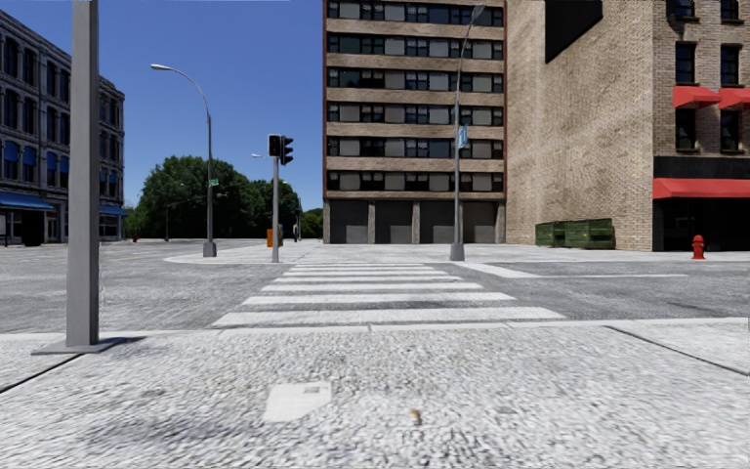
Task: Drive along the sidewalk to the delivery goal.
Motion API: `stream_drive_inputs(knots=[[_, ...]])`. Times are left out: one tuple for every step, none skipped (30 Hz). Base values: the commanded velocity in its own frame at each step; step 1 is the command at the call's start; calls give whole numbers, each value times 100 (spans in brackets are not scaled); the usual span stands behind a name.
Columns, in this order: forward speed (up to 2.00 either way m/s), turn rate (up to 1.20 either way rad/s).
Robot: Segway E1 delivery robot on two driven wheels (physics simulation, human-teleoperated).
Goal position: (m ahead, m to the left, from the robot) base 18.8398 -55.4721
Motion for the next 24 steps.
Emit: stream_drive_inputs(knots=[[200,0],[200,0],[200,0],[200,0],[200,0],[200,0],[200,0],[200,0],[200,0],[200,0],[200,0],[200,0],[200,0],[200,0],[200,0],[200,0],[200,0],[200,0],[200,0],[200,0],[200,0],[200,0],[200,0],[200,0]])
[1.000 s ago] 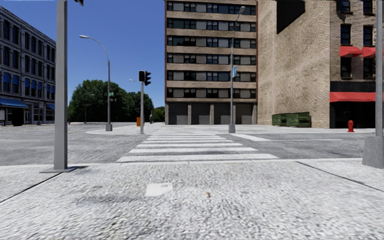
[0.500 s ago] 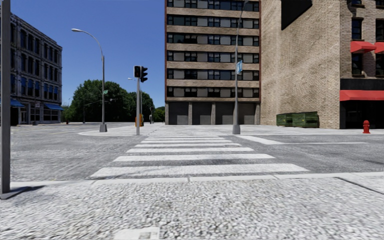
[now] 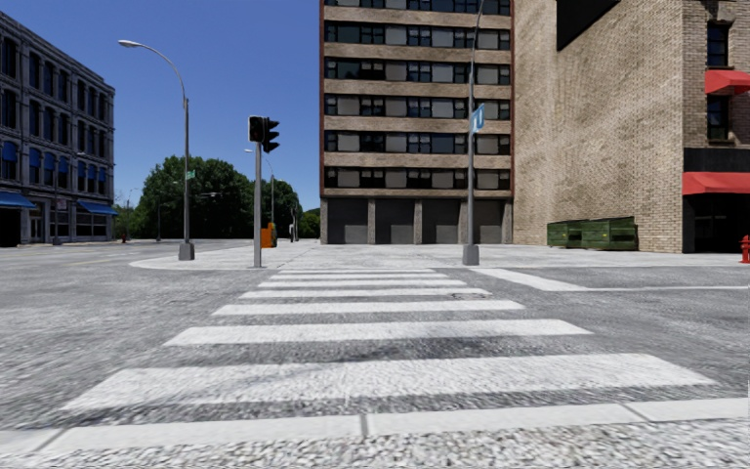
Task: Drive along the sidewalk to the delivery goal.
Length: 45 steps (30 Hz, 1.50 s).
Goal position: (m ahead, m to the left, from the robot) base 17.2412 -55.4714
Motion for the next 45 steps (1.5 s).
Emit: stream_drive_inputs(knots=[[200,0],[200,0],[200,0],[200,0],[200,0],[200,0],[200,0],[200,0],[200,0],[200,0],[200,0],[183,0],[159,0],[159,0],[134,0],[127,0],[125,0],[125,0],[125,0],[125,0],[125,0],[125,0],[125,0],[125,0],[125,0],[126,0],[129,0],[132,0],[132,0],[136,0],[138,0],[139,0],[139,0],[139,0],[140,0],[140,0],[140,0],[140,0],[140,0],[140,0],[140,0],[140,0],[140,0],[140,0],[141,0]])
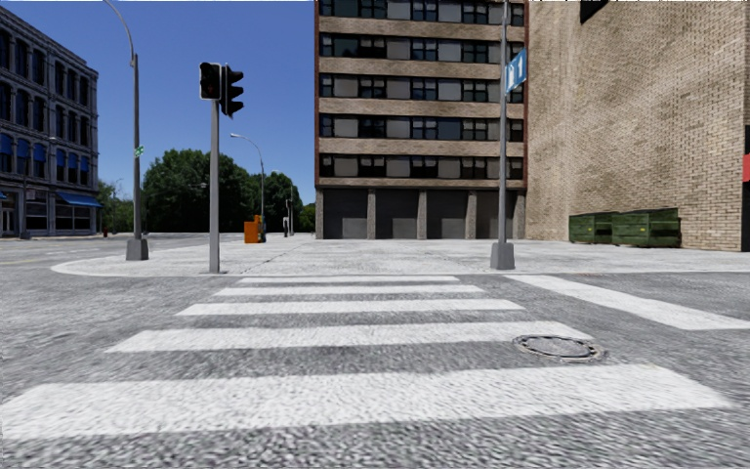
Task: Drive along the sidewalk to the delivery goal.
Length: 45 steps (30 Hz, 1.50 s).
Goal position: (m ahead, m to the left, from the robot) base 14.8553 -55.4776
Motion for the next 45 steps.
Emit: stream_drive_inputs(knots=[[141,0],[141,0],[141,0],[141,0],[141,0],[142,0],[142,0],[142,0],[142,0],[143,0],[143,0],[143,0],[200,0],[200,0],[200,0],[200,0],[200,0],[200,0],[200,0],[200,0],[200,0],[200,0],[200,0],[200,0],[200,0],[200,0],[200,0],[200,0],[200,0],[200,0],[200,0],[200,0],[200,0],[200,0],[200,0],[200,0],[200,0],[200,0],[200,0],[200,0],[200,0],[200,0],[200,0],[200,0],[200,0]])
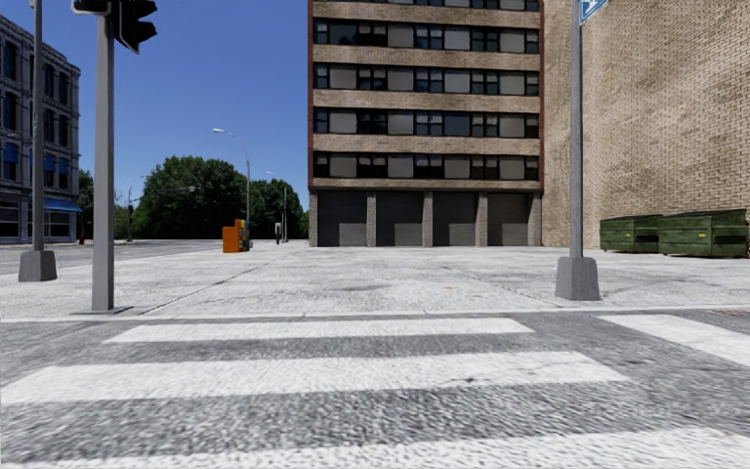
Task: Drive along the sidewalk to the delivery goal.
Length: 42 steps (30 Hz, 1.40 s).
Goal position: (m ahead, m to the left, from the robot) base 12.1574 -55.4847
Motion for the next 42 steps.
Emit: stream_drive_inputs(knots=[[200,0],[200,0],[200,0],[200,0],[200,0],[200,0],[200,0],[200,0],[200,0],[200,0],[200,0],[200,0],[200,0],[200,0],[200,0],[200,0],[200,0],[200,0],[200,0],[200,0],[200,0],[200,0],[200,0],[200,0],[200,0],[200,0],[200,0],[200,0],[200,0],[200,0],[200,0],[200,0],[200,0],[200,0],[200,0],[200,0],[200,0],[198,0],[168,0],[137,0],[137,0],[128,0]])
